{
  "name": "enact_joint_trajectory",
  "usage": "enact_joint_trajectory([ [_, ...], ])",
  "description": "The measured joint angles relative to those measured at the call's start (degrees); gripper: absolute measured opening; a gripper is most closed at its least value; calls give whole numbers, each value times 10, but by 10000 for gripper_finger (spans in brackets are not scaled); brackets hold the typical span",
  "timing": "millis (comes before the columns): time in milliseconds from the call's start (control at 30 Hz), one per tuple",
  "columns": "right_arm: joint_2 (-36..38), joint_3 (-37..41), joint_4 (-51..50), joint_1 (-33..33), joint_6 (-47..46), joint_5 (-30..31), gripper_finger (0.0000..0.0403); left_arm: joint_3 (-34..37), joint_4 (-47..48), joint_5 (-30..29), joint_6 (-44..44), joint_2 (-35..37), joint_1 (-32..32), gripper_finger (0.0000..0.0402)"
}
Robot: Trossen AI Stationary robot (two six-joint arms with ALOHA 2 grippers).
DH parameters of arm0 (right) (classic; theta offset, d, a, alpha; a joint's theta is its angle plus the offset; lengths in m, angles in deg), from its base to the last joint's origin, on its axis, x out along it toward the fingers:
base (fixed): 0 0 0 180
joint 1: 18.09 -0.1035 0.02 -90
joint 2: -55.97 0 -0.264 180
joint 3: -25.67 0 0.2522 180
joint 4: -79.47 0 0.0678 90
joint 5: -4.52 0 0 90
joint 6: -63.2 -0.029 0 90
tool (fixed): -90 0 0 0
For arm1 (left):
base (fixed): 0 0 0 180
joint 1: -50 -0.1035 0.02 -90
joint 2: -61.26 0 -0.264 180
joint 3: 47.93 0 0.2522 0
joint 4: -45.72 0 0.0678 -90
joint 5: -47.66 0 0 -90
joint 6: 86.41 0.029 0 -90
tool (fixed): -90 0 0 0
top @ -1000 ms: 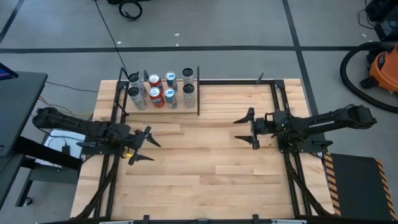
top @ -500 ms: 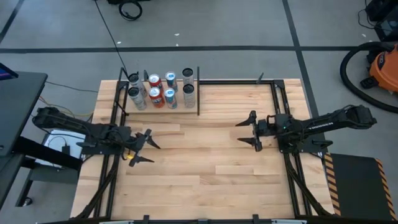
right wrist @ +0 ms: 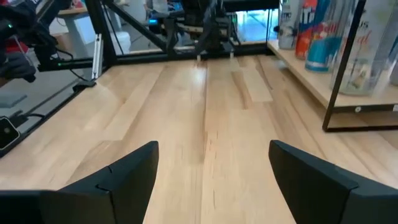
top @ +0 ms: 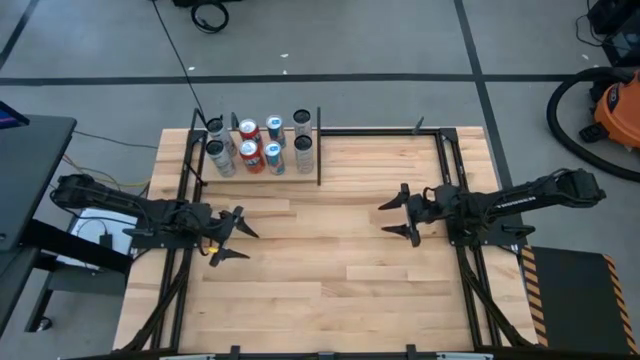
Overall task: Place canned beverage on shelf
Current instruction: Return to Home Position
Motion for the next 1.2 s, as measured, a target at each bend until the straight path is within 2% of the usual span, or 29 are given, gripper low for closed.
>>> enact_joint_trajectory([
  [200, 0, 0, -28, 0, 18, 0, 313, 0, 1, -53, -9, 0, 0, 321],
  [633, 9, 0, -30, 0, 20, 1, 313, 0, 1, -53, -28, 0, 1, 321],
  [900, 121, 0, -28, 24, 20, 2, 313, 1, 0, -53, -28, 16, -7, 321],
  [1200, 249, 0, -27, 73, 20, 1, 313, 1, 1, -53, -27, 131, -54, 321],
])
